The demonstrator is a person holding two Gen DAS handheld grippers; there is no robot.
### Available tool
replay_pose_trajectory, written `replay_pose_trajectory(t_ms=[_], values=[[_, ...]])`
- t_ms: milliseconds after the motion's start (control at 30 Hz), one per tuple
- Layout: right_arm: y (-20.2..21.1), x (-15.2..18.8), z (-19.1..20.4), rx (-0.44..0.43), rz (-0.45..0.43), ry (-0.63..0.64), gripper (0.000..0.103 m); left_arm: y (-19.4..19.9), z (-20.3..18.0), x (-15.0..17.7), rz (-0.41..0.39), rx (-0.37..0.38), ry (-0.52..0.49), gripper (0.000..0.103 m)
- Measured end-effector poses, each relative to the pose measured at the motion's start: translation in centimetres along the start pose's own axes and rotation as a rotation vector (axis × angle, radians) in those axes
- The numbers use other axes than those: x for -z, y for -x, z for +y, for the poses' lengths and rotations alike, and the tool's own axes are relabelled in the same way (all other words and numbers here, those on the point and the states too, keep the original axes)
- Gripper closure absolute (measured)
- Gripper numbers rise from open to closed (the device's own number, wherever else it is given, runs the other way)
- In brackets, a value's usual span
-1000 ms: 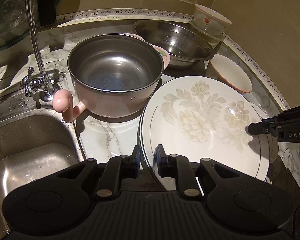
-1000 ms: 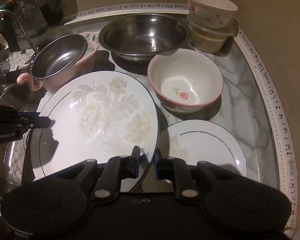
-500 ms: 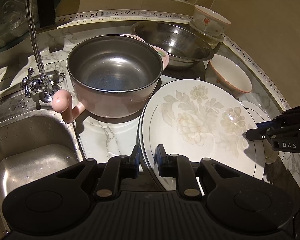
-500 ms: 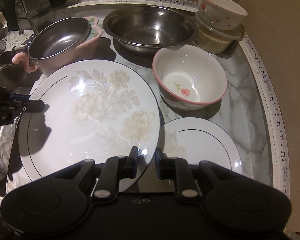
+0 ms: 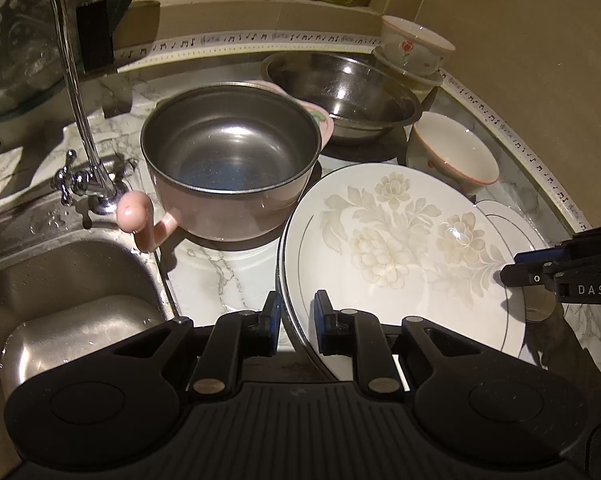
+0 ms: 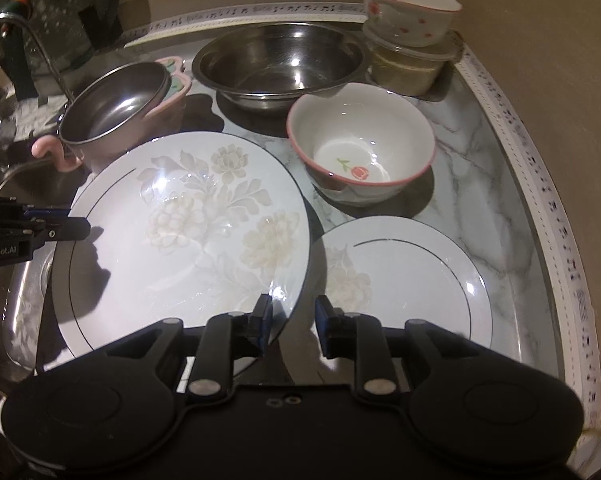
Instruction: Organize plates and bowls
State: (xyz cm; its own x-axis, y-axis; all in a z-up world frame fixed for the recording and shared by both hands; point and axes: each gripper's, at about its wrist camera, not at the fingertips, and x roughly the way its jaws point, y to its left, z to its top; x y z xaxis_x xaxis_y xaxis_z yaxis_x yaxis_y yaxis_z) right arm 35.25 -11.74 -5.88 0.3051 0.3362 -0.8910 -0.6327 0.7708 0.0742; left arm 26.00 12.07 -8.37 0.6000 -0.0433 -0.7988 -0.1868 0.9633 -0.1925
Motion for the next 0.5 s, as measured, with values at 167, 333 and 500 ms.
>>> replay_pose_trajectory(t_ms=[167,333,500], values=[[0.9,0.8,-0.2,-0.006,-0.023,-0.039,0.076,1.5,-0.6,-0.1,-0.026,-0.001,-0.034,0.086],[2.3,1.8,-0.4,-0.015,-0.060,-0.088,0.074,2.9,-1.5,-0.2,-0.049,0.022,-0.060,0.086],[3.9,3.0,-0.8,-0.014,-0.093,-0.139,0.062,3.9,-3.1,-0.1,-0.064,0.062,-0.100,0.086]])
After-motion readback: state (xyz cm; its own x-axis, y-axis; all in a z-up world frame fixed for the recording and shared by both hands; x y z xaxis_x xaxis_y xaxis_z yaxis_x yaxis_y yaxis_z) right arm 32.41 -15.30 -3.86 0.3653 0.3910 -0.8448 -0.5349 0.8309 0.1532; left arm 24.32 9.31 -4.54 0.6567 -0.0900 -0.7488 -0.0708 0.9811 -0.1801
